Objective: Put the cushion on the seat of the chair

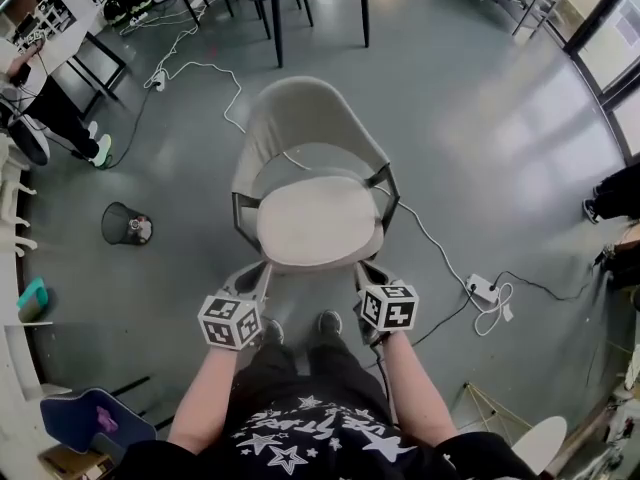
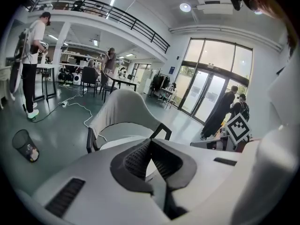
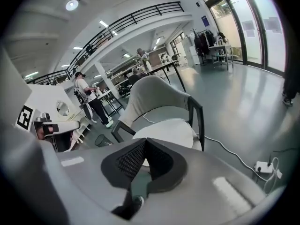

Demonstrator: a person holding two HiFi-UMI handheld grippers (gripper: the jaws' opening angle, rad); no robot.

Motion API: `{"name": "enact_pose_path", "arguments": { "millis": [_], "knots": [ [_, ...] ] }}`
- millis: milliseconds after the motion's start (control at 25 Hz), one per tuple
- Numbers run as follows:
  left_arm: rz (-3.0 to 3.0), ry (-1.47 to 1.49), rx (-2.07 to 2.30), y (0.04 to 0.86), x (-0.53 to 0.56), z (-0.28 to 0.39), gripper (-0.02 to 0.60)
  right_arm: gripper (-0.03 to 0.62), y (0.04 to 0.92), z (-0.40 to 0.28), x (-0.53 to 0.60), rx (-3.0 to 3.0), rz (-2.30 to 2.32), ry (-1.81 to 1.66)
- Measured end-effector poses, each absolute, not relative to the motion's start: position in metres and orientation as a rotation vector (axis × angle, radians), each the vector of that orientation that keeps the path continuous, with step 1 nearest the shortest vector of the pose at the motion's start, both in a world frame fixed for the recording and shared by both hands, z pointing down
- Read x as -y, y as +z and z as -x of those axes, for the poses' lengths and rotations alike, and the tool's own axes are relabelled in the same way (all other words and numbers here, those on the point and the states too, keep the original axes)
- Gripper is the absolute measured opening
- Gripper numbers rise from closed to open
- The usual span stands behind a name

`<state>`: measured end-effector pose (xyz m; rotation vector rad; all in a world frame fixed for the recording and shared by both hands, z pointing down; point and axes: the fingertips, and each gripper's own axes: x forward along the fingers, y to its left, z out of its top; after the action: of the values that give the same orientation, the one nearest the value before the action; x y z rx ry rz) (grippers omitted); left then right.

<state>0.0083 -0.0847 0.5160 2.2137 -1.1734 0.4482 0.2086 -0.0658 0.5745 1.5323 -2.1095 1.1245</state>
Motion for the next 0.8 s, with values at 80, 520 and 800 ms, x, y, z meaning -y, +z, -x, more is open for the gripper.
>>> {"name": "enact_pose_path", "arguments": {
  "millis": [80,520,800],
  "knots": [
    [-2.217,0.454,1.165,0.518,0.08,-0.005,0.009,0.003,0.579,-0.204,0.061,2.097,-1.525,1.126],
    [-2.284,0.414,1.077,0.519,0.037,0.048,0.009,0.003,0.561,-0.134,0.022,2.107,-1.586,1.044],
    [-2.343,0.357,1.048,0.503,-0.008,0.103,0.009,0.003,0.54,-0.086,-0.025,2.094,-1.669,0.974]
  ]
}}
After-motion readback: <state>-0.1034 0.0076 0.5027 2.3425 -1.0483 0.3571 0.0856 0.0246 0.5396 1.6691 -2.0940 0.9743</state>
